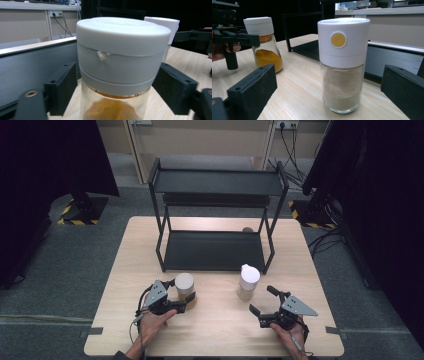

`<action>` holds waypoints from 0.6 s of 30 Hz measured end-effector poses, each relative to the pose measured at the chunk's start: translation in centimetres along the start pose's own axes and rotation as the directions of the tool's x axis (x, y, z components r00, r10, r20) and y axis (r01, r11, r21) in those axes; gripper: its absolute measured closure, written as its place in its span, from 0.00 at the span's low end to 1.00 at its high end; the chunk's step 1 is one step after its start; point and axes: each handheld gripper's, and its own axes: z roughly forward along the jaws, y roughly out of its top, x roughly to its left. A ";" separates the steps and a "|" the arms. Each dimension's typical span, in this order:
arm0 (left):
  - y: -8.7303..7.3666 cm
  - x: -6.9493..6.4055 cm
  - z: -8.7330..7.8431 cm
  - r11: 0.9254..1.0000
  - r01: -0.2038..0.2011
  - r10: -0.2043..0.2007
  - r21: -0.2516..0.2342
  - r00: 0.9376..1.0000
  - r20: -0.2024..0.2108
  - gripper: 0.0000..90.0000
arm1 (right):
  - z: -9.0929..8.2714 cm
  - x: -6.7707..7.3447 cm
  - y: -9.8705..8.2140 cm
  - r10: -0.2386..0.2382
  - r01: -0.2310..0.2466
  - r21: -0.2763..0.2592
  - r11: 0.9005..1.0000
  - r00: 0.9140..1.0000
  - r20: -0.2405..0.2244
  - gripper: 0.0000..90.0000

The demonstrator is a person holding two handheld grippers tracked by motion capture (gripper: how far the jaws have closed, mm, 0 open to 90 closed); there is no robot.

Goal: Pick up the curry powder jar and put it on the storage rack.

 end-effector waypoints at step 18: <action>0.7 0.1 -0.2 0.999 -0.040 0.040 -0.030 0.999 -0.004 0.40 | 0.0 -0.1 0.0 0.000 0.000 0.002 1.000 1.000 -0.004 0.01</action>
